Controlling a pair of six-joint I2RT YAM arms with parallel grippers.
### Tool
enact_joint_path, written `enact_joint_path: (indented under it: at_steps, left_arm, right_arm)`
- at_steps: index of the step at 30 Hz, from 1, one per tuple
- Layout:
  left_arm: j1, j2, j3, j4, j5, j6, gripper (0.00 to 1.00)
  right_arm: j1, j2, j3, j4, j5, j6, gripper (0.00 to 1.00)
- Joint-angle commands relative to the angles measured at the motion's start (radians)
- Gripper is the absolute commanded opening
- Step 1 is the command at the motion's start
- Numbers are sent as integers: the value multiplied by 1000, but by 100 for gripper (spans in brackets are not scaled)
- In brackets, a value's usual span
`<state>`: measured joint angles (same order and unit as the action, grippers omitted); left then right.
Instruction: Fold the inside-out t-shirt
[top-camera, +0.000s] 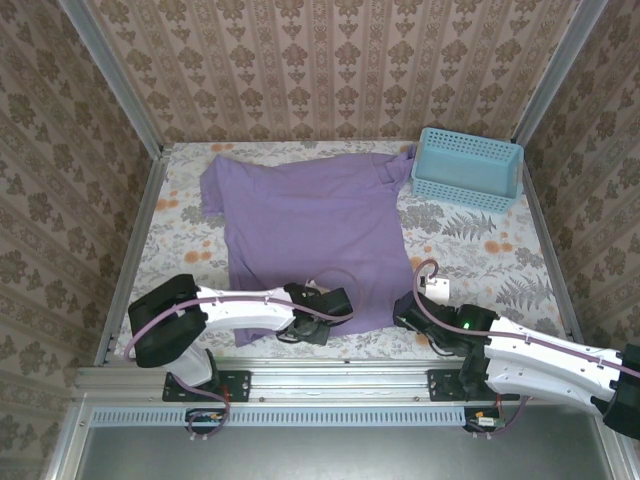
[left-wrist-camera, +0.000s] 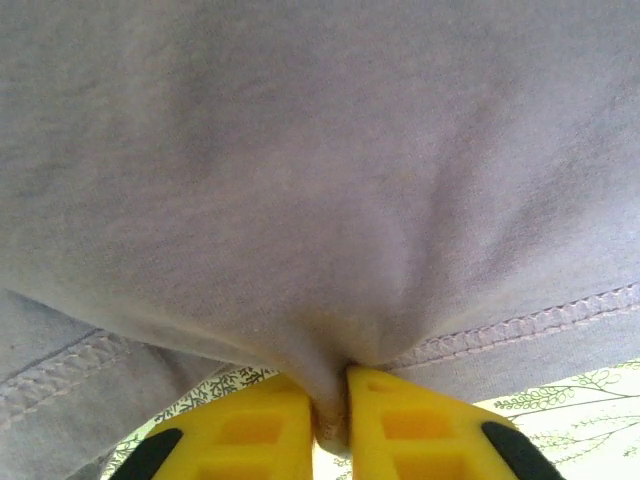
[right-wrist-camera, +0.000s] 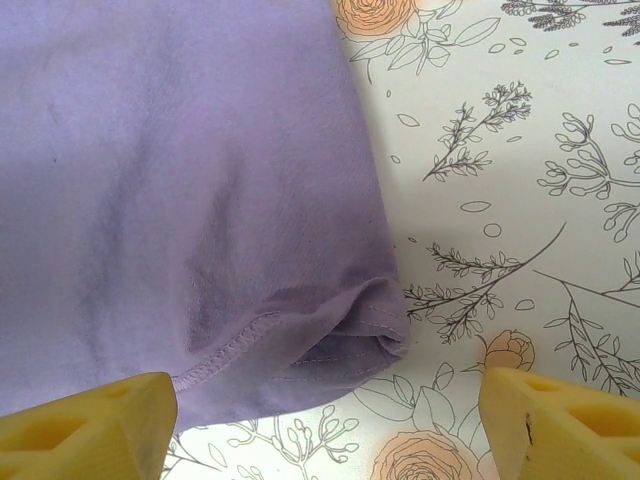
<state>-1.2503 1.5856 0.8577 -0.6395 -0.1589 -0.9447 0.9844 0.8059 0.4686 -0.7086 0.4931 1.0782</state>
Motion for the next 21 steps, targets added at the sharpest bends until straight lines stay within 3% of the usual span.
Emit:
enact_joint_path:
  at_steps: [1, 8, 14, 17, 21]
  left_arm:
    - [0, -71, 21, -8, -24, 25, 9]
    - [14, -218, 85, -5, -75, 111, 0]
    - [110, -297, 129, 27, -56, 202, 0]
    - [177, -317, 175, 37, -13, 243, 0]
    - [243, -320, 237, 30, 29, 286, 0]
  right_arm:
    - [-6, -9, 0, -39, 21, 20, 82]
    - [-13, -114, 6, -9, 30, -38, 83]
    - [5, -142, -68, 322, -72, -229, 85]
    - [84, -71, -82, 523, -62, -317, 84]
    - [209, 139, -63, 770, -11, -434, 84]
